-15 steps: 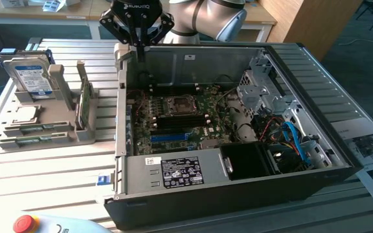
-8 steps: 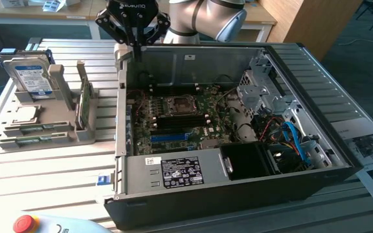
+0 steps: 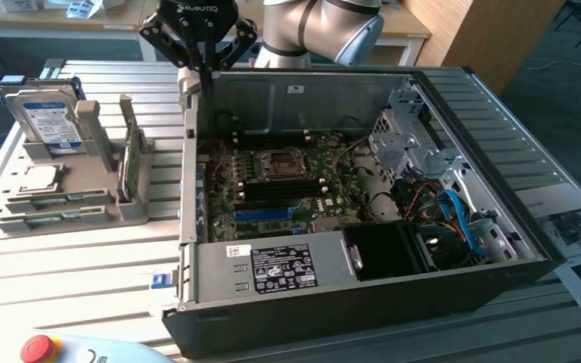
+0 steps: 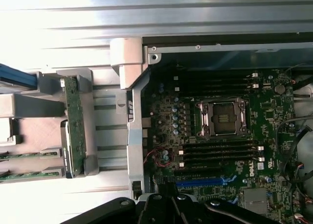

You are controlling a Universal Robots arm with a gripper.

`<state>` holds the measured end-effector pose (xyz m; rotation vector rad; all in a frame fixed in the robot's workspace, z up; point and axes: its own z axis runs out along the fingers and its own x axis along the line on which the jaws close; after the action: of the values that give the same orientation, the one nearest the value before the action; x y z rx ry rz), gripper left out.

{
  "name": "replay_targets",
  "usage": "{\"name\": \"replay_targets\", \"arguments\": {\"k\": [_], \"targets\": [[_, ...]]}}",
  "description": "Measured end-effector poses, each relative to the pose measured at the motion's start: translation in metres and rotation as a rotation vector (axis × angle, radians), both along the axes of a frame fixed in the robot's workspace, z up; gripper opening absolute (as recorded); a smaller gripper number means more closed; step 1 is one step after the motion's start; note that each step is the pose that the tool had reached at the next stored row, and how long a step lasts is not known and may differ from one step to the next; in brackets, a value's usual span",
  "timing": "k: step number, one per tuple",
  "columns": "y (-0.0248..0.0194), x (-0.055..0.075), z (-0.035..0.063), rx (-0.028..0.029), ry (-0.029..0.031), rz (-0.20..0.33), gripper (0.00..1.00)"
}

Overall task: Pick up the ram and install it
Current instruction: 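Reach for the ram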

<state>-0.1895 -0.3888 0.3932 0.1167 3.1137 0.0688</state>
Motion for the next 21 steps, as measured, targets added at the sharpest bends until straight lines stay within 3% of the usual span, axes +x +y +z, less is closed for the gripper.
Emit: {"name": "replay_targets", "arguments": {"k": [21], "targets": [[0.0040,-0.033,0.0000,0.0000,0.0000,0.000,0.10]]}}
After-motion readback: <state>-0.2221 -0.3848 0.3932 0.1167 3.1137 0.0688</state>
